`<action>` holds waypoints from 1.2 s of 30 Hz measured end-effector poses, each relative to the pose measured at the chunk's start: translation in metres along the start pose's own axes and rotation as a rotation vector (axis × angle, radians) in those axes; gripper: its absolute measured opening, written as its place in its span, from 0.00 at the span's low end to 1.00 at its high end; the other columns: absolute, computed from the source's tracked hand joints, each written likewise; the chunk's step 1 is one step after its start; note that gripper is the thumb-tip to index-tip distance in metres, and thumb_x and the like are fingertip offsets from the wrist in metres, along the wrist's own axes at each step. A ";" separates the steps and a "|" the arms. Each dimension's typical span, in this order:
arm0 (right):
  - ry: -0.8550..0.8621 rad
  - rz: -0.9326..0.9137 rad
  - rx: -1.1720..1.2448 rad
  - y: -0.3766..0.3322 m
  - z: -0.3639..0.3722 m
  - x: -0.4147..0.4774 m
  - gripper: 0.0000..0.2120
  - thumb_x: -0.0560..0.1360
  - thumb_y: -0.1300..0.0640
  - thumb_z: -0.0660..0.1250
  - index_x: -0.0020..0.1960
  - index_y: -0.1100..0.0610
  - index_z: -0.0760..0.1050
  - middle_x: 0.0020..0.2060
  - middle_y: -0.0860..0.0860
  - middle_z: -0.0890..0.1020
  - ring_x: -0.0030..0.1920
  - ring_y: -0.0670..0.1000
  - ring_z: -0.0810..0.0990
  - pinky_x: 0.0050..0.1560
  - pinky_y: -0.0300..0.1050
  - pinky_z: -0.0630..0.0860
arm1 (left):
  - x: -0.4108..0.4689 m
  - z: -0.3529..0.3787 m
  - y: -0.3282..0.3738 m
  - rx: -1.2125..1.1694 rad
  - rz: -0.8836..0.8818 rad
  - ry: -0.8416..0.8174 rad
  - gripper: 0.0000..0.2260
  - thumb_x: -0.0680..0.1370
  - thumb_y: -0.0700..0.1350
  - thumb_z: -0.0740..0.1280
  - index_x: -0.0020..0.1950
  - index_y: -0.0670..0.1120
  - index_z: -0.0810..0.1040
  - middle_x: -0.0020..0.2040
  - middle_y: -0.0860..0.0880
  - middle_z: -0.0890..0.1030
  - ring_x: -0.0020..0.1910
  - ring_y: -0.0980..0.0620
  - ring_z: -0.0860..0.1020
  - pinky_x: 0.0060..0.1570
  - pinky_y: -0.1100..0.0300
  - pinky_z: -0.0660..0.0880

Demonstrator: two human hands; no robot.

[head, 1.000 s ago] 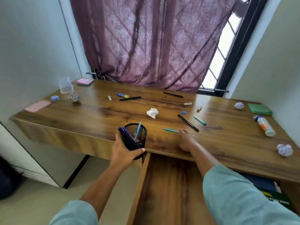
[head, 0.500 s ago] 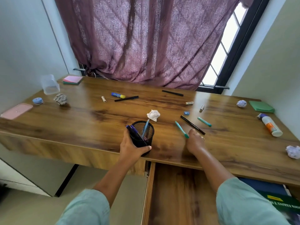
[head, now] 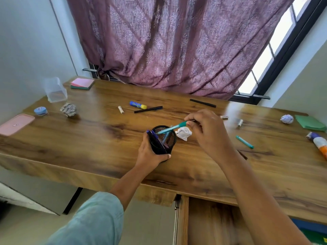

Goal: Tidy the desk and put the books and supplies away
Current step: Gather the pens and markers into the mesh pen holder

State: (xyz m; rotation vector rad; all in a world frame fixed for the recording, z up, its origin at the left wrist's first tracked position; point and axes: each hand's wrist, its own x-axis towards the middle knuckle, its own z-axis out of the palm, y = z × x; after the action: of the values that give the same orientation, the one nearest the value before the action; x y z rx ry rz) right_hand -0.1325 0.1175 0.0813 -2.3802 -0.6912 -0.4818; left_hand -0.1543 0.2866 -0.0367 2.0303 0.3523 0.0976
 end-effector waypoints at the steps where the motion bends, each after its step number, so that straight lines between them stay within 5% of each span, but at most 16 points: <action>1: -0.038 0.000 -0.043 -0.004 0.005 0.003 0.08 0.77 0.62 0.65 0.52 0.58 0.81 0.46 0.50 0.77 0.45 0.47 0.75 0.45 0.31 0.67 | 0.008 -0.002 -0.002 0.011 0.017 -0.033 0.52 0.62 0.49 0.81 0.77 0.46 0.52 0.72 0.48 0.66 0.71 0.48 0.65 0.69 0.52 0.65; 5: -0.085 0.053 -0.150 -0.012 0.032 0.019 0.10 0.78 0.60 0.63 0.56 0.56 0.79 0.49 0.48 0.75 0.46 0.42 0.71 0.42 0.24 0.65 | 0.046 -0.009 -0.009 0.025 0.078 -0.181 0.46 0.63 0.49 0.80 0.74 0.46 0.57 0.69 0.49 0.69 0.68 0.50 0.67 0.61 0.62 0.64; 9: -0.059 0.154 -0.213 -0.022 0.052 0.042 0.09 0.78 0.60 0.63 0.56 0.55 0.79 0.50 0.48 0.76 0.47 0.42 0.72 0.45 0.26 0.65 | 0.076 -0.022 -0.014 0.059 0.178 -0.317 0.47 0.61 0.49 0.80 0.73 0.51 0.56 0.66 0.52 0.71 0.68 0.51 0.67 0.63 0.59 0.66; 13: -0.070 0.201 -0.161 -0.031 0.066 0.066 0.05 0.75 0.60 0.67 0.50 0.54 0.80 0.44 0.44 0.76 0.43 0.41 0.74 0.46 0.33 0.69 | 0.098 -0.039 -0.017 0.058 0.312 -0.441 0.47 0.63 0.47 0.80 0.74 0.52 0.56 0.60 0.59 0.70 0.61 0.60 0.68 0.48 0.80 0.62; 19: 0.080 0.326 0.084 -0.036 0.072 0.079 0.07 0.71 0.62 0.73 0.47 0.53 0.81 0.37 0.41 0.80 0.39 0.37 0.78 0.41 0.26 0.71 | 0.115 -0.046 -0.019 0.052 0.256 -0.524 0.38 0.62 0.50 0.80 0.66 0.51 0.63 0.56 0.59 0.71 0.59 0.58 0.69 0.55 0.65 0.65; 27: -0.100 0.372 0.049 -0.018 0.094 0.084 0.08 0.70 0.65 0.72 0.46 0.55 0.82 0.37 0.43 0.81 0.38 0.34 0.78 0.40 0.24 0.70 | 0.127 -0.036 -0.016 -0.031 0.247 -0.573 0.33 0.63 0.46 0.80 0.58 0.56 0.63 0.49 0.63 0.73 0.50 0.63 0.73 0.42 0.75 0.67; 32: -0.150 0.418 0.239 0.002 0.107 0.078 0.14 0.74 0.68 0.67 0.55 0.56 0.81 0.48 0.49 0.85 0.49 0.40 0.82 0.53 0.34 0.77 | 0.135 -0.022 -0.009 -0.039 0.277 -0.521 0.34 0.62 0.47 0.80 0.59 0.58 0.62 0.49 0.64 0.73 0.48 0.67 0.73 0.43 0.77 0.68; 36: 0.051 0.500 0.341 0.036 0.085 0.075 0.11 0.75 0.65 0.67 0.53 0.53 0.80 0.43 0.51 0.85 0.46 0.46 0.83 0.51 0.43 0.79 | 0.144 -0.010 -0.004 -0.059 0.229 -0.501 0.36 0.61 0.47 0.81 0.59 0.57 0.63 0.54 0.59 0.76 0.54 0.59 0.75 0.50 0.65 0.72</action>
State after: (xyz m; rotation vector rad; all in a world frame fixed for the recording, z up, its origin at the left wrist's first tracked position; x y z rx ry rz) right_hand -0.0374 0.1742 0.0376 -2.1014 -0.1226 -0.1886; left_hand -0.0205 0.3385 -0.0477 1.9499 -0.1955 -0.2542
